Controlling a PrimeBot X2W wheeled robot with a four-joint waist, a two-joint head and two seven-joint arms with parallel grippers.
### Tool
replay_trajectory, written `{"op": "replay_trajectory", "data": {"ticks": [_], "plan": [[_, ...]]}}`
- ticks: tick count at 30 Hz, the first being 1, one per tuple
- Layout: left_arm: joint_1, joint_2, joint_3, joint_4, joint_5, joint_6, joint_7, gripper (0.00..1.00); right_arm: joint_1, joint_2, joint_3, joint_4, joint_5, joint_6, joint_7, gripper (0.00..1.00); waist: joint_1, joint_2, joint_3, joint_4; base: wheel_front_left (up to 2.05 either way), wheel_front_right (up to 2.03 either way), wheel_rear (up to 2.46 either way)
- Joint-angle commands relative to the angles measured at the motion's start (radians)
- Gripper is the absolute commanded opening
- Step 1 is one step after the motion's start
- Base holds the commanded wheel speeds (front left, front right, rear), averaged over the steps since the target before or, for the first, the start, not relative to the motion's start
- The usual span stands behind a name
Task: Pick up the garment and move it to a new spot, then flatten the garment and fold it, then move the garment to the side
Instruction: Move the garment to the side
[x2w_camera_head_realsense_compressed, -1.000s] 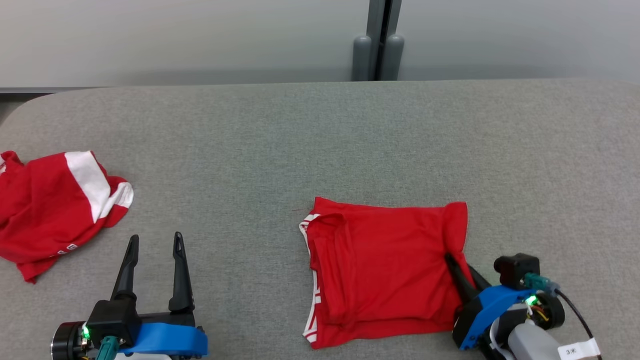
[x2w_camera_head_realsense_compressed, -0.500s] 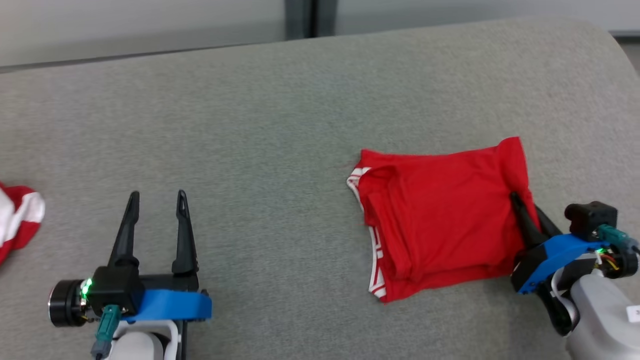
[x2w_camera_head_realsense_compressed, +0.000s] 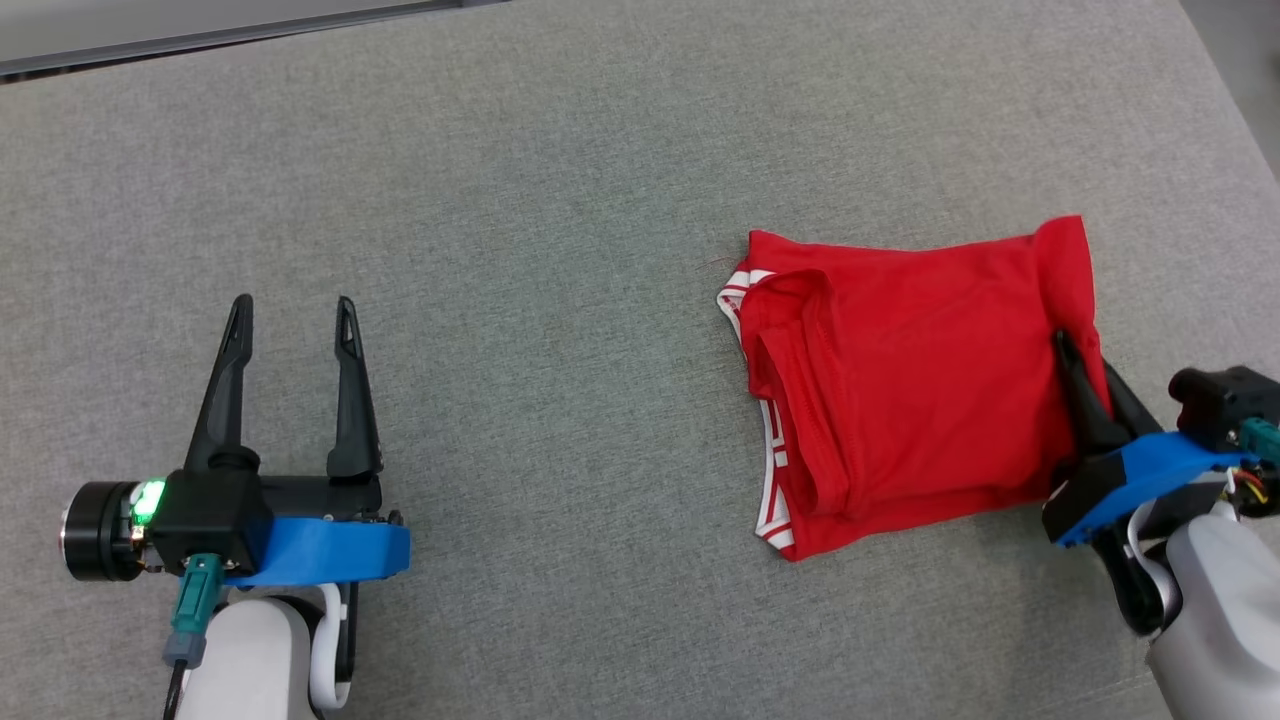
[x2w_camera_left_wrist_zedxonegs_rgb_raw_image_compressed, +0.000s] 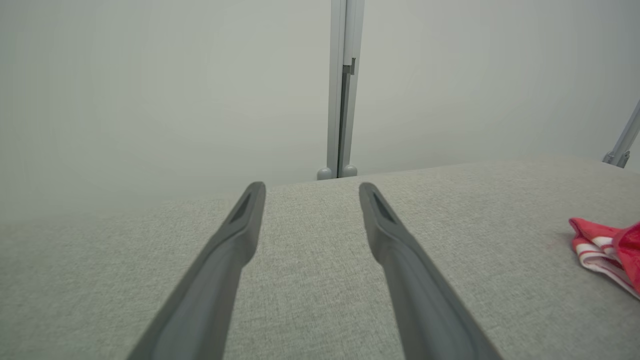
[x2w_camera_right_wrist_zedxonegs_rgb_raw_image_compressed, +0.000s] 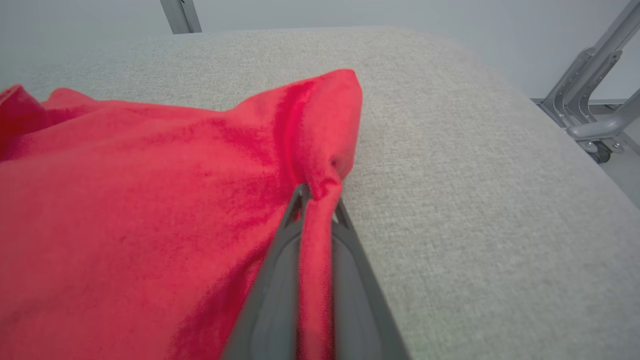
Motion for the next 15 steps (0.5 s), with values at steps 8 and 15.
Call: {"op": "replay_trajectory", "data": {"ticks": [8,15], "plan": [[-0.039,0.012,-0.007,-0.034,0.013,0.008,-0.002,1.00,-0.153,-0.046,0.040,-0.052,-0.067,0.000,-0.003,0.00,-0.0001,-0.0001,0.029,0.035,0.00,0.00,0.00],[-0.060,0.020,-0.018,-0.072,0.019,0.011,-0.002,1.00,-0.331,-0.140,0.059,0.016,-0.082,0.000,-0.003,0.00,-0.0001,-0.0001,0.081,0.073,0.00,0.00,0.00]]}}
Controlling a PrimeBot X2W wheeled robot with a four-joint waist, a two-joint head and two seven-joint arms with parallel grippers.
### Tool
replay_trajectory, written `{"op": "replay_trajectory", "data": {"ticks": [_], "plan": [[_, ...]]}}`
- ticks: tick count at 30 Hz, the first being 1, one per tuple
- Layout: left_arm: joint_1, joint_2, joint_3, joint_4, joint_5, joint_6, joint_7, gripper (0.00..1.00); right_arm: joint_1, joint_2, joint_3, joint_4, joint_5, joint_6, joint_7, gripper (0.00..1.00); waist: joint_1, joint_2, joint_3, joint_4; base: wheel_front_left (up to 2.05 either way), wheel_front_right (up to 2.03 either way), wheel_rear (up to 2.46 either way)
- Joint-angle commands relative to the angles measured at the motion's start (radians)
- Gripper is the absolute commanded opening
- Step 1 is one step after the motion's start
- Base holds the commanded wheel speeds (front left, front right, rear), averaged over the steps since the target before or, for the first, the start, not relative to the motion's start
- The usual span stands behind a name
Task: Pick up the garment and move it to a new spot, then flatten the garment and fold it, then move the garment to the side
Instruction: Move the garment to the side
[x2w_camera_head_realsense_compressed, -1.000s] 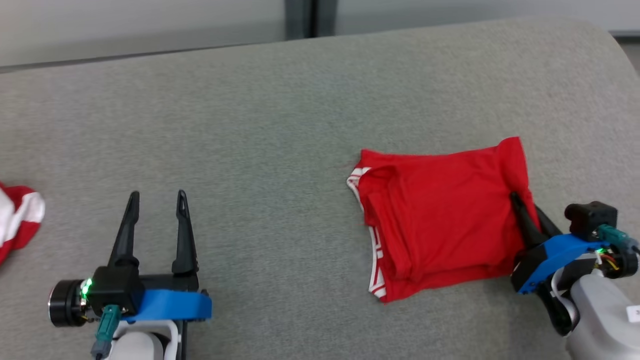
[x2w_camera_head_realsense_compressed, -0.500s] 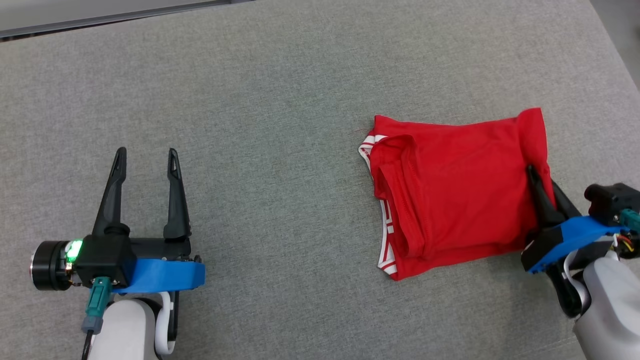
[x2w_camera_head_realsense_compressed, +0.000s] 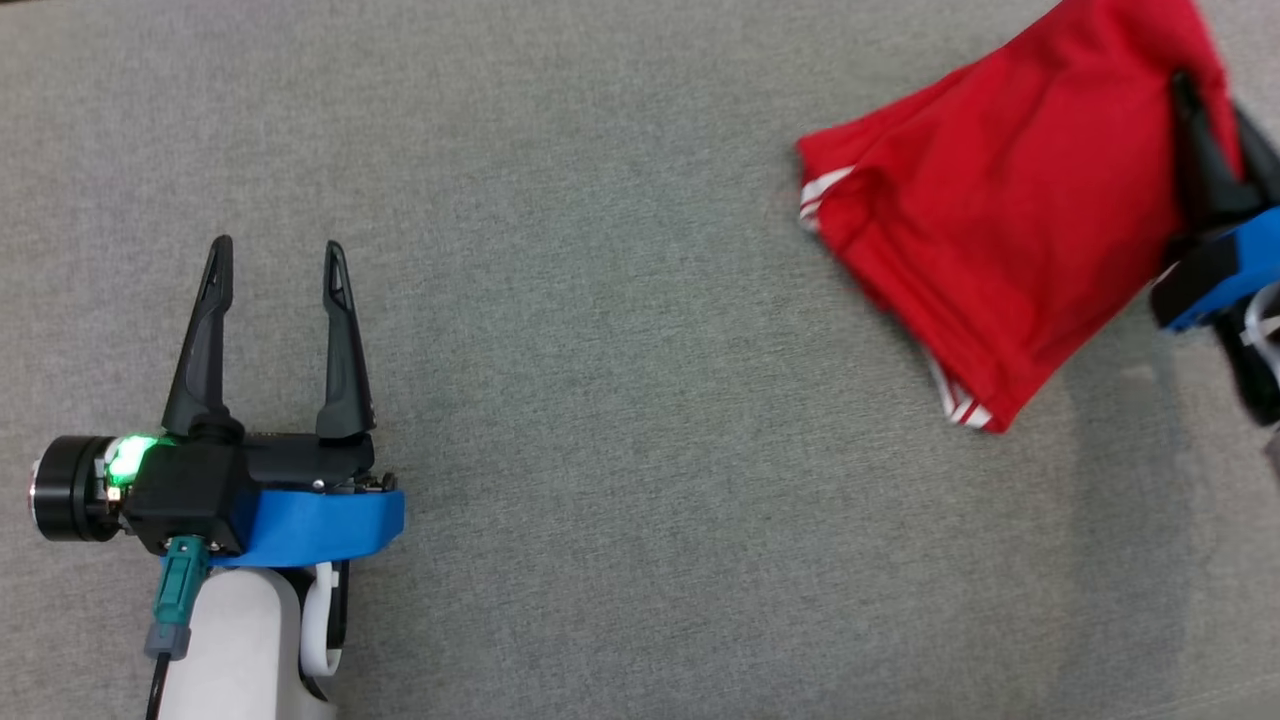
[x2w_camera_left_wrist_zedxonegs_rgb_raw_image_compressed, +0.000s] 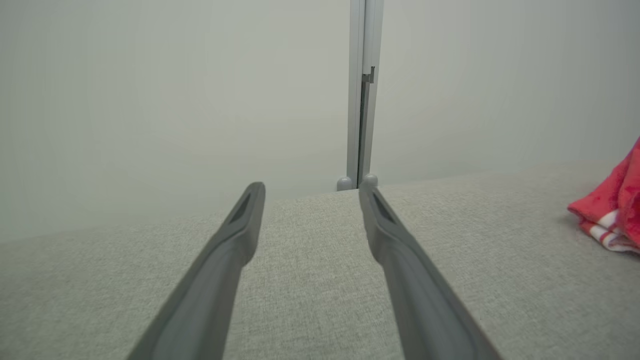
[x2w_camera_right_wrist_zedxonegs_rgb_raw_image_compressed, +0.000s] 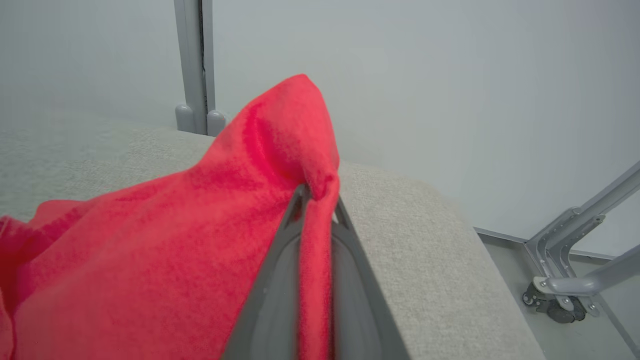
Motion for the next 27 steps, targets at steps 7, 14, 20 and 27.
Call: {"op": "replay_trajectory", "data": {"ticks": [7,14,20,27], "plan": [[-0.037,0.026,0.000,-0.031,0.011,0.010,-0.002,1.00,-0.150,-0.141,0.004,0.166,0.003,0.000,-0.003,0.00,0.0000,-0.0001,0.071,0.030,0.00,0.00,0.00],[-0.046,0.047,0.003,-0.065,0.016,0.020,-0.002,1.00,-0.247,-0.207,-0.010,0.266,0.009,0.000,-0.003,0.00,0.0000,-0.0001,0.120,0.017,0.00,0.00,0.00],[-0.052,0.059,0.000,-0.080,0.018,0.025,-0.002,1.00,-0.310,-0.212,-0.023,0.360,-0.004,0.000,-0.003,0.00,0.0000,-0.0001,0.143,0.010,0.00,0.00,0.00],[-0.058,0.065,-0.008,-0.076,0.016,0.030,-0.002,1.00,-0.351,-0.181,-0.031,0.446,-0.030,0.000,-0.003,1.00,0.0000,-0.0001,0.143,0.010,0.00,0.00,0.00]]}}
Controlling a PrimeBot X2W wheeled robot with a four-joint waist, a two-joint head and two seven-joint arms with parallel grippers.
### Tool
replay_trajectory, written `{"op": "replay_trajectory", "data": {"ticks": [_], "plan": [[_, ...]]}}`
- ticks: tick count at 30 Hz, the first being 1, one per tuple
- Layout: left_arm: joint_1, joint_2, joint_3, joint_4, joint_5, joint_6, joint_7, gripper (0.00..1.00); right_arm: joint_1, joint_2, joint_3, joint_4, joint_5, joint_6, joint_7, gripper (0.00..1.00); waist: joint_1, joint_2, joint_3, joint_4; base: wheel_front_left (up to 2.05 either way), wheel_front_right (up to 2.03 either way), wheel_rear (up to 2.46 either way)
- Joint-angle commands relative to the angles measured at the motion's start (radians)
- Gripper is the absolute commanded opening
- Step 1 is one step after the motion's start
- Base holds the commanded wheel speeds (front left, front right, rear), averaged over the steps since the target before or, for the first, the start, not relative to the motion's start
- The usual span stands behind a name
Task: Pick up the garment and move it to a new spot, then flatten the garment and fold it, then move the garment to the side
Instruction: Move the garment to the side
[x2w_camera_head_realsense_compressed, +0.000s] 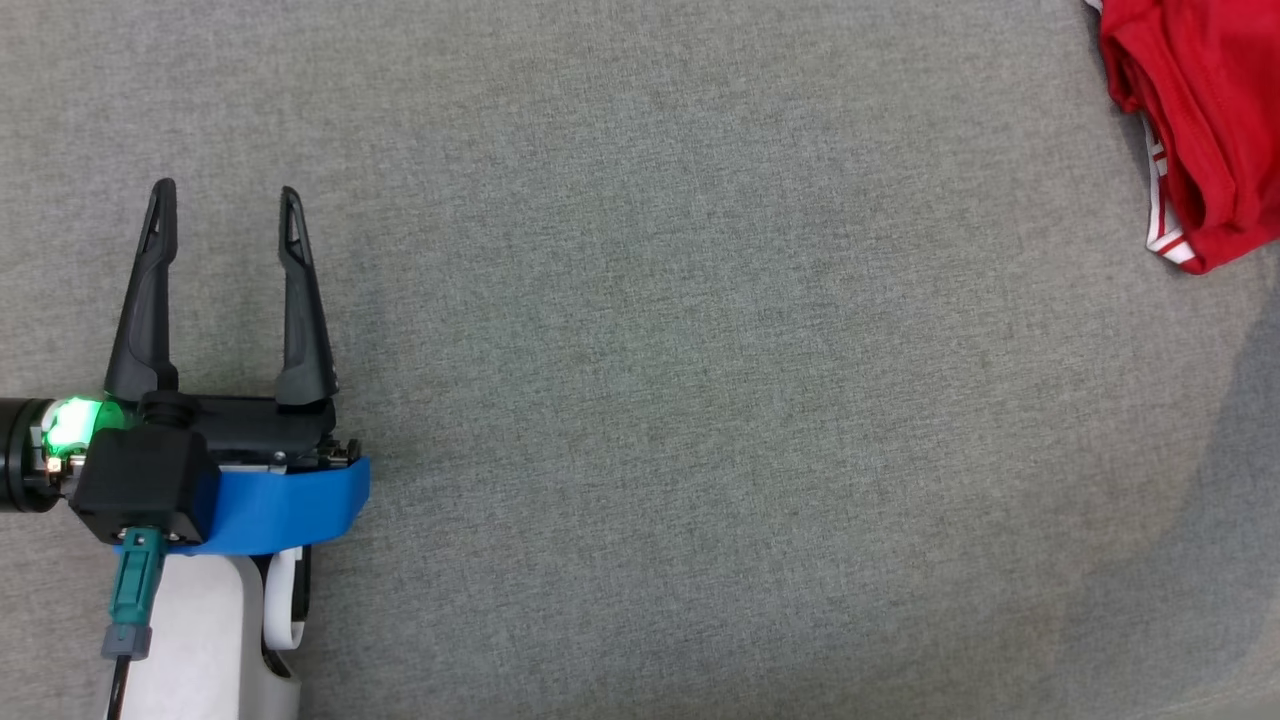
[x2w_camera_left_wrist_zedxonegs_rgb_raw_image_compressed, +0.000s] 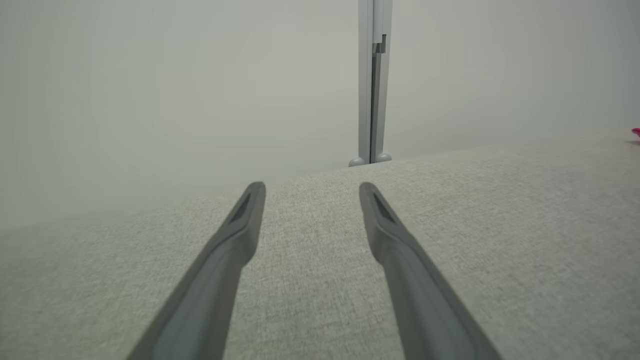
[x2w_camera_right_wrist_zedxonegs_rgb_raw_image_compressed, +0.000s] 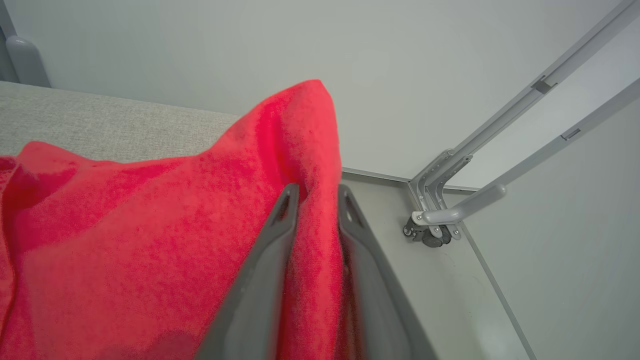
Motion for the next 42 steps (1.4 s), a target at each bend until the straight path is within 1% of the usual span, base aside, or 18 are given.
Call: {"op": "replay_trajectory", "data": {"ticks": [1,4,6,9,14,19,24,27,33,38,42], "plan": [[-0.017,0.003,-0.002,0.000,0.000,0.006,-0.002,1.00,-0.012,0.004,-0.006,0.012,-0.006,0.000,-0.003,1.00,-0.0001,-0.0003,-0.006,0.001,0.00,0.00,0.00],[-0.006,-0.002,-0.002,0.009,-0.010,0.010,-0.002,1.00,0.001,0.005,-0.012,0.007,-0.029,0.000,-0.003,1.00,-0.0001,-0.0003,-0.028,0.004,0.00,0.00,0.00],[0.007,-0.006,0.000,0.014,-0.016,0.013,-0.002,1.00,0.023,0.006,-0.025,-0.021,-0.047,0.000,-0.003,1.00,-0.0001,-0.0003,-0.054,0.007,0.00,0.00,0.00],[0.030,-0.014,0.005,0.024,-0.030,0.019,-0.002,1.00,0.062,0.024,-0.044,-0.078,-0.064,0.000,-0.003,1.00,-0.0001,-0.0003,-0.101,0.013,0.00,0.00,0.00],[0.082,-0.022,0.018,0.041,-0.049,0.022,-0.002,1.00,0.161,0.088,-0.086,-0.241,-0.080,0.000,-0.003,1.00,-0.0001,-0.0003,-0.185,0.022,0.00,0.00,0.00],[0.137,-0.033,0.033,0.057,-0.067,0.021,-0.002,1.00,0.282,0.171,-0.072,-0.405,-0.099,0.000,-0.003,1.00,-0.0001,-0.0003,-0.267,0.039,0.00,0.00,0.00],[0.193,-0.047,0.039,0.078,-0.082,0.013,-0.002,1.00,0.402,0.246,-0.039,-0.517,-0.077,0.000,-0.003,1.00,-0.0001,-0.0003,-0.347,0.065,0.00,0.00,0.00],[0.223,-0.054,0.043,0.090,-0.087,0.008,-0.002,1.00,0.463,0.278,-0.019,-0.564,-0.032,0.000,-0.003,1.00,-0.0001,-0.0003,-0.388,0.080,0.00,0.00,0.00],[0.272,-0.066,0.052,0.116,-0.096,-0.002,-0.002,1.00,0.595,0.330,0.004,-0.641,0.012,0.000,-0.003,1.00,-0.0001,-0.0003,-0.462,0.098,0.00,0.00,0.00],[0.307,-0.068,0.067,0.130,-0.096,-0.012,-0.002,1.00,0.709,0.366,-0.016,-0.692,0.030,0.000,-0.003,1.00,-0.0001,-0.0003,-0.506,0.106,0.00,0.00,0.00],[0.328,-0.070,0.073,0.141,-0.092,-0.015,-0.002,1.00,0.807,0.386,-0.058,-0.737,0.025,0.000,-0.003,1.00,-0.0001,-0.0003,-0.536,0.115,0.00,0.00,0.00]]}}
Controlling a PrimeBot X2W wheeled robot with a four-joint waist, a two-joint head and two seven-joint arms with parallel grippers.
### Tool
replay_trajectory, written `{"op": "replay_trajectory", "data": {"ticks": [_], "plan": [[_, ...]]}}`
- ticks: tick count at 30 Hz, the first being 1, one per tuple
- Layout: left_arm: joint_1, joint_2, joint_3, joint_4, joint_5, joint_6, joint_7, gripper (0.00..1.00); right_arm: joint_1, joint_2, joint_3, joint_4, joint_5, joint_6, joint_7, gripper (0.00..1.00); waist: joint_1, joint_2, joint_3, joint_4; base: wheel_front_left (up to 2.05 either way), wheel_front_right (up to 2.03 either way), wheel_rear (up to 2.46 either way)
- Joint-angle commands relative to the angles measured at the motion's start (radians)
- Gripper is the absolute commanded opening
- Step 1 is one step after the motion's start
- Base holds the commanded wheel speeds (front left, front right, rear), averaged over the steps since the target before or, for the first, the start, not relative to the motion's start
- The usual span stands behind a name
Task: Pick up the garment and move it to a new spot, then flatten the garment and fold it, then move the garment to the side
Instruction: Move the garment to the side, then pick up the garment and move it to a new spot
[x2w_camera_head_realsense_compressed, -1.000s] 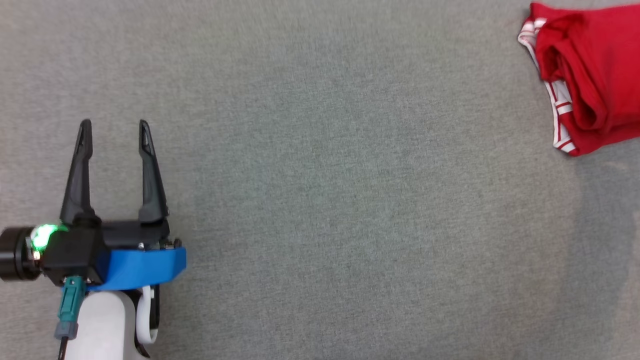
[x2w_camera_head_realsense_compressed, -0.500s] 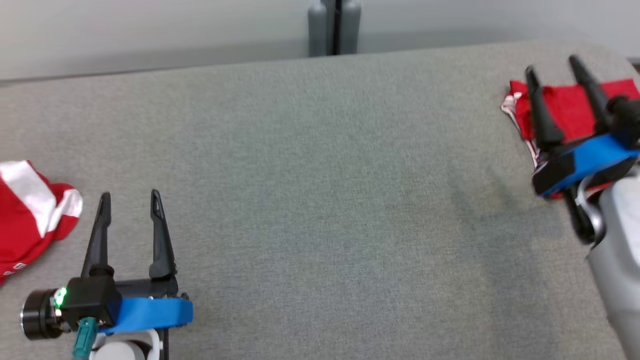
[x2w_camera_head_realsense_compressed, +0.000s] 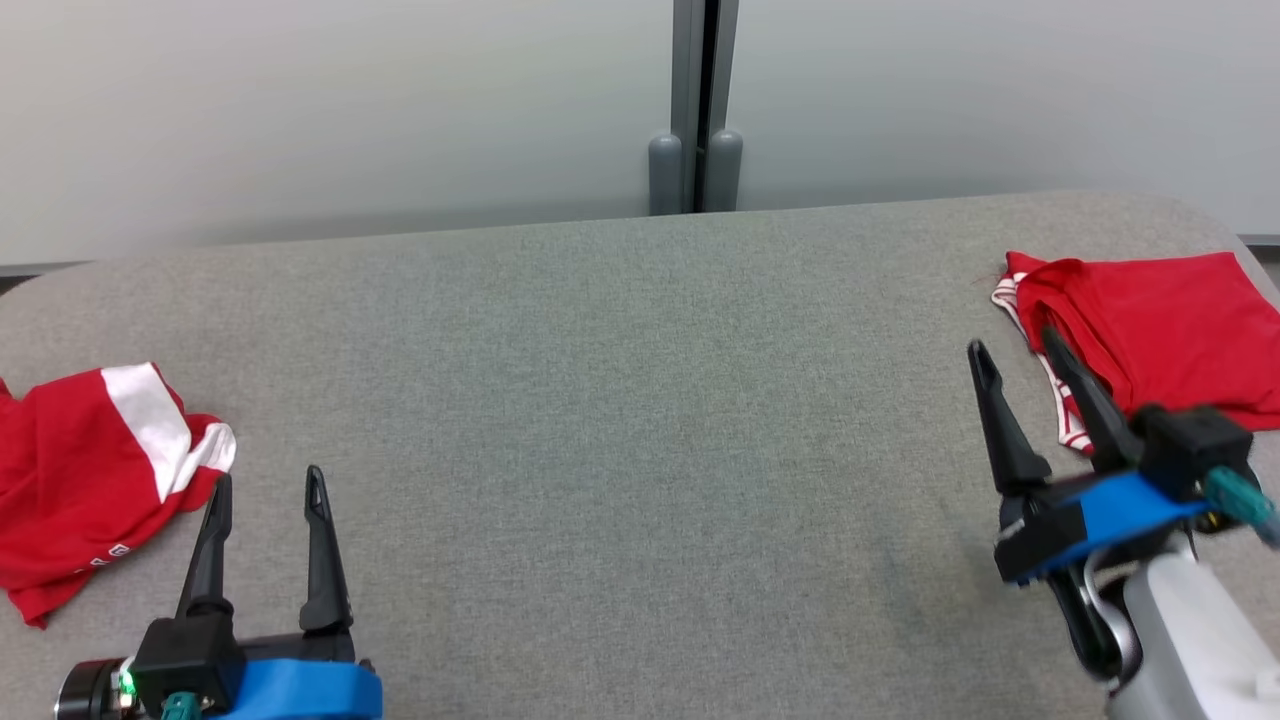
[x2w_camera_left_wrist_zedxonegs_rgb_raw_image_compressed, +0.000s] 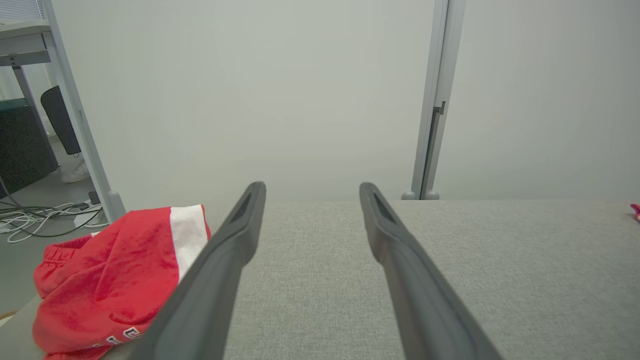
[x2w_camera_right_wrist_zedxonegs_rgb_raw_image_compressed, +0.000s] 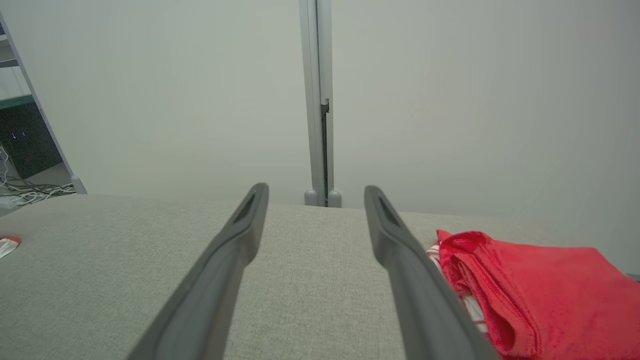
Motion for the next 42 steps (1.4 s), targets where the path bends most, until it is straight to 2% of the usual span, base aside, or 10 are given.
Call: {"op": "replay_trajectory", "data": {"ticks": [1,10,16,28,42], "plan": [[0.011,-0.001,0.003,0.002,0.005,-0.003,-0.002,1.00,0.031,0.001,-0.010,-0.011,-0.006,0.000,-0.003,1.00,0.0001,0.0003,-0.007,0.000,0.00,0.00,0.00],[0.033,-0.005,0.000,0.018,0.010,-0.008,-0.002,1.00,0.210,0.069,-0.109,-0.114,-0.047,0.000,-0.003,1.00,0.0001,0.0003,-0.051,0.016,0.00,0.00,0.00],[0.041,-0.005,-0.004,0.031,0.011,-0.008,-0.002,1.00,0.283,0.111,-0.132,-0.157,-0.085,0.000,-0.003,1.00,0.0001,0.0003,-0.084,0.032,0.00,0.00,0.00],[0.022,0.011,-0.014,0.071,0.003,-0.006,0.007,1.00,0.335,0.168,-0.148,-0.211,-0.176,0.000,0.039,1.00,0.0001,0.0003,-0.103,0.049,0.00,0.00,0.00],[0.009,0.026,-0.016,0.065,-0.011,0.010,0.050,1.00,0.348,0.184,-0.169,-0.225,-0.205,0.000,0.059,1.00,0.0001,0.0003,-0.094,0.041,0.00,0.00,0.00]]}}
